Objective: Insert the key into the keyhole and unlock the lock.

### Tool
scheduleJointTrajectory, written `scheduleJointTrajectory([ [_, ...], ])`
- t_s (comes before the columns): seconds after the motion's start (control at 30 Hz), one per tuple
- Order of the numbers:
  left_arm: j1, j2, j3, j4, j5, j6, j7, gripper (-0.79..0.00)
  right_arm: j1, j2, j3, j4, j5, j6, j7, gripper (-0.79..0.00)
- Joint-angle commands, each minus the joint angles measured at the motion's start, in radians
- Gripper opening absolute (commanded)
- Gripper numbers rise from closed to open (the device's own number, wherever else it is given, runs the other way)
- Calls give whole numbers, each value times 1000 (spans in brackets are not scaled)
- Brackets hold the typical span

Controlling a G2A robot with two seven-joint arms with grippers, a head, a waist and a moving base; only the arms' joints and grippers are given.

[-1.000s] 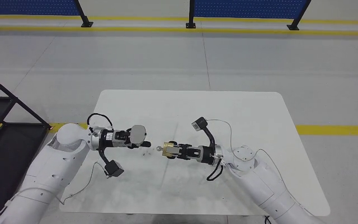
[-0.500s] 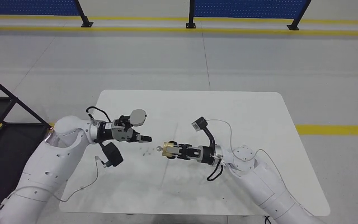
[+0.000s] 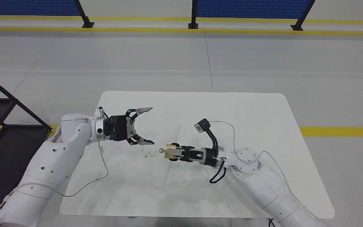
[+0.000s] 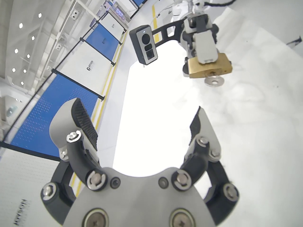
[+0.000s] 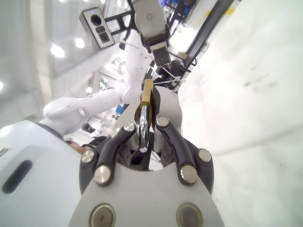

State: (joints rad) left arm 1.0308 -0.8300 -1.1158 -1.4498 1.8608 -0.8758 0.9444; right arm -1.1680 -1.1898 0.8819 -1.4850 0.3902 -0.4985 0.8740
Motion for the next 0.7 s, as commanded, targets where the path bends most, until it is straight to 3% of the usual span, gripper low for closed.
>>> scheduleJointTrajectory([
  [0.0,0,0,0,0,0,3,3,0,0,0,0,0,0,0,0,-785],
  [0.3,10,-1,9,0,-17,-17,-18,0,0,0,0,0,0,0,0,-785],
  [0.4,3,-5,23,17,-119,-136,-136,0,0,0,0,0,0,0,0,-785],
  [0.6,-27,3,131,55,-452,-137,-391,0,0,0,0,0,0,0,0,-785],
  [0.67,-44,15,165,53,-667,-137,-510,0,0,0,0,0,0,0,0,-785],
])
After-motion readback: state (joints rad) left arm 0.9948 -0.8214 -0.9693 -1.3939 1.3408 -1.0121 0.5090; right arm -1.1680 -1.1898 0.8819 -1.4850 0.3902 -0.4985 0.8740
